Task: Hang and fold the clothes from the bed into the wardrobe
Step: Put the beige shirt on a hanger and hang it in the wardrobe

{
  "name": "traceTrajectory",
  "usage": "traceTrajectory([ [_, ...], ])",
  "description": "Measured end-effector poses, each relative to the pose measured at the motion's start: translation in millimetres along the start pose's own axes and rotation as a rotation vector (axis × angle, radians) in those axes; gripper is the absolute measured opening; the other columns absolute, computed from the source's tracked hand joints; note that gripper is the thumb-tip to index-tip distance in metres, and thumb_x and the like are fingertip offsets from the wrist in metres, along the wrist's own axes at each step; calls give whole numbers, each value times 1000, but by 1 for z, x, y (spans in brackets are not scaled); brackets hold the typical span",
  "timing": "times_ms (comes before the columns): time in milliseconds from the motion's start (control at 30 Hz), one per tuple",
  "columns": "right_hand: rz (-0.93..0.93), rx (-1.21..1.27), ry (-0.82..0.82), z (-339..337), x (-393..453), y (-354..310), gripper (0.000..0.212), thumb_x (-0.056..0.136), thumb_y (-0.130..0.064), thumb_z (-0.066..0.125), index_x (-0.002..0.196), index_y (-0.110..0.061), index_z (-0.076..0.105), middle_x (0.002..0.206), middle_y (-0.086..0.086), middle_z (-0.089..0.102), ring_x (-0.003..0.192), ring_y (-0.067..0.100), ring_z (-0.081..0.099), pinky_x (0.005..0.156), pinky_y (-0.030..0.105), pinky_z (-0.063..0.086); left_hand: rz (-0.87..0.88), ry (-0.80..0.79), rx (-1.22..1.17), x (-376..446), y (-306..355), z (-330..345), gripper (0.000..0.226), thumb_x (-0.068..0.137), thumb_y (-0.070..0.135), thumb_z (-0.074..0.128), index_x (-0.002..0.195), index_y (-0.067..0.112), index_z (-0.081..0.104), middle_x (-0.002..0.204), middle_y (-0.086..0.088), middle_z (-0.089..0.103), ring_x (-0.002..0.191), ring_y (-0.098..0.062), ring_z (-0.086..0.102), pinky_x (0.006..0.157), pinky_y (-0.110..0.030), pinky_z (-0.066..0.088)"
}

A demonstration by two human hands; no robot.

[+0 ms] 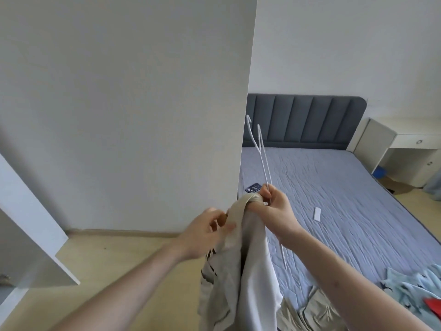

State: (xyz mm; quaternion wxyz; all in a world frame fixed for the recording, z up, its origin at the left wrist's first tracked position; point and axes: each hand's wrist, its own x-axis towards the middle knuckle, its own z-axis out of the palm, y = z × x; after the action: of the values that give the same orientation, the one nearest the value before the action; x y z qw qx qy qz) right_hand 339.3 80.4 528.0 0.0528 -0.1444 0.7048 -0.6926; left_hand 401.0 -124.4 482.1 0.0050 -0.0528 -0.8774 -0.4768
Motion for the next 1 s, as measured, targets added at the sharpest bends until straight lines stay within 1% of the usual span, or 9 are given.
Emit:
traceTrajectory([
  [133, -39, -56, 58, -5, 0, -8, 36, 62, -25, 62, 68, -29, 28, 71, 1, 26, 68, 17, 22, 52, 25, 24, -127, 16, -35, -19, -25, 47, 49, 63, 64, 83, 104, 48, 62, 102, 21, 68, 91, 5, 62, 78, -18, 50],
  [233, -63, -93, 56, -10, 2, -11, 35, 64, -23, 63, 68, -29, 28, 70, -1, 28, 65, 16, 23, 49, 22, 26, -172, 71, -169, -16, -31, 63, 24, 73, 51, 74, 92, 35, 70, 82, 11, 73, 74, -2, 62, 69, -28, 49],
  [333, -68, -135, 94, -24, 5, -12, 40, 68, -20, 68, 66, -29, 29, 63, -9, 32, 58, 9, 28, 47, 17, 31, -270, 142, -453, -3, -37, 51, 32, 80, 48, 75, 97, 21, 78, 96, 2, 78, 89, -13, 70, 84, -35, 52],
  [400, -63, -217, 143, -42, 8, -9, 45, 71, -18, 72, 65, -30, 29, 59, -16, 31, 54, 5, 28, 47, 15, 30, -272, 238, -492, 10, -39, 31, 15, 90, 34, 73, 91, 20, 79, 93, 2, 78, 91, -16, 71, 86, -37, 52],
  [500, 2, -353, 202, -69, 10, 2, 52, 76, -14, 77, 69, -27, 27, 59, -16, 29, 55, 5, 25, 52, 24, 25, -164, 315, -321, 31, -24, -3, 31, 94, 37, 63, 80, 9, 66, 74, 1, 64, 74, -12, 58, 72, -34, 45],
  [600, 60, -432, 244, -83, 8, 14, 54, 77, -21, 82, 72, -25, 29, 64, -10, 32, 61, 11, 28, 57, 32, 25, 17, 321, -98, 48, 8, -28, 27, 97, 35, 56, 87, 11, 64, 81, -7, 67, 76, -19, 62, 74, -37, 48],
  [833, 98, -657, 157, -92, -2, 28, 53, 72, -42, 89, 75, -17, 43, 75, -4, 56, 67, 15, 48, 63, 34, 32, 311, 327, 172, 71, 80, -52, 30, 98, 39, 52, 74, 22, 46, 61, 12, 49, 58, -14, 44, 60, -36, 41],
  [933, 89, -626, 72, -91, -9, 22, 41, 81, -60, 74, 82, -21, 62, 91, -12, 75, 88, 12, 67, 75, 34, 46, 315, 318, 265, 80, 92, -61, 30, 98, 35, 55, 72, 23, 45, 61, 14, 51, 58, -11, 44, 60, -35, 40],
  [1000, 56, -588, 45, -92, -16, 13, 40, 93, -61, 53, 82, -27, 71, 88, -2, 76, 85, 34, 68, 79, 44, 52, 279, 312, 340, 85, 91, -72, 30, 98, 32, 57, 72, 22, 48, 60, 11, 51, 61, -14, 48, 62, -36, 42],
])
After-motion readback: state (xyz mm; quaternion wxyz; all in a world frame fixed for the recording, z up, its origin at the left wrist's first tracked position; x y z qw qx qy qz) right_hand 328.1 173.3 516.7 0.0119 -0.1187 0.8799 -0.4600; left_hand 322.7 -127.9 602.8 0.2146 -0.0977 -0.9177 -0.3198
